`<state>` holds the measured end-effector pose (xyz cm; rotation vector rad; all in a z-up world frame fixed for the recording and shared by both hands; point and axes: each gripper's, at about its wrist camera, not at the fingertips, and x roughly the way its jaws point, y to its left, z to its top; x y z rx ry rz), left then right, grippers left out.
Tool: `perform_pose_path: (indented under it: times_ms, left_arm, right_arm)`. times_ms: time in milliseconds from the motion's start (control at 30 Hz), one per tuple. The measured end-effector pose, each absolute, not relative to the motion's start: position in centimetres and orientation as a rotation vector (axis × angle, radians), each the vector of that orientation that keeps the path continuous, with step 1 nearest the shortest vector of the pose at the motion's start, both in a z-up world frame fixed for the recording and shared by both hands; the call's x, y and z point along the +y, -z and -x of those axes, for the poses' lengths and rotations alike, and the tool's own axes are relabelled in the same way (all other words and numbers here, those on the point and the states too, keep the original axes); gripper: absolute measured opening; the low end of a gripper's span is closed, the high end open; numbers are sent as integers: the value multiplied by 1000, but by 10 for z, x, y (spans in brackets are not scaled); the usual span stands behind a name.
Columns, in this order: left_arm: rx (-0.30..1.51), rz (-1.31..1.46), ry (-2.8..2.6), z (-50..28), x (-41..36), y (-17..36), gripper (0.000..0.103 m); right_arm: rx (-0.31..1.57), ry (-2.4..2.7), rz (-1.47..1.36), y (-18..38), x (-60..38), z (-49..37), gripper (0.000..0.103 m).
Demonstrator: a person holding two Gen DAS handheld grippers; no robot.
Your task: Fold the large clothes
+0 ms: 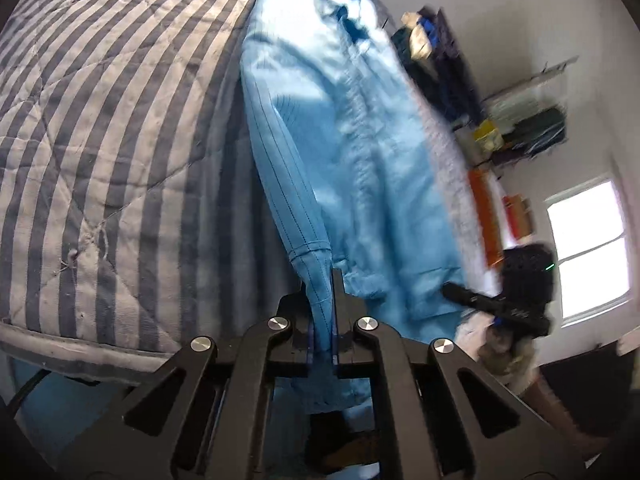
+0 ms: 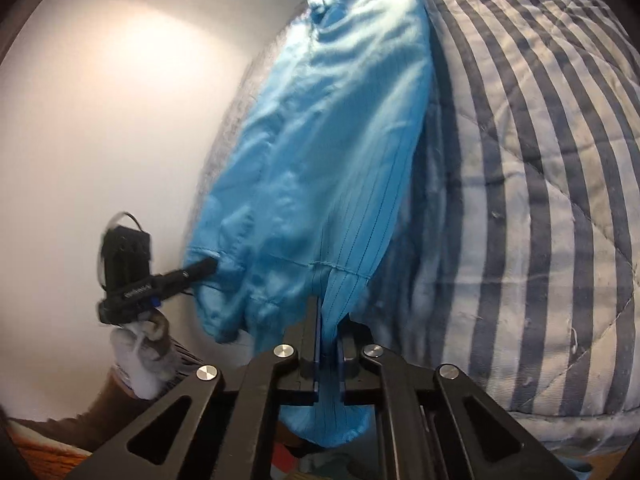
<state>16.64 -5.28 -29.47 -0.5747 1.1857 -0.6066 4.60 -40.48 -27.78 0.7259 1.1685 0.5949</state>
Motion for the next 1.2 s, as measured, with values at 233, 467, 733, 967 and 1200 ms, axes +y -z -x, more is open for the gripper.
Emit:
perform_pose_path:
  times_ms: [233,467,733,967,1200]
  left_arm:
    - [1088,603,651,-176,-53,256,2]
    - [1016,565,671,-212,-67,225,2]
    - [940,549,648,-274,-75,204,2]
    - [936,550,614,-323,-86,215,2]
    - [963,586,562,-354,-86,239,2]
  right_arm:
    - [1049,-623,-787,248,-418,-55,1]
    - [955,-616,-751,216,-429,-93,1]
    - [891,-547,-695,198,-434,-163,1]
    - [889,-492,-661,206,-434,-209,1]
    - [918,-435,-658,223,-441,-240,1]
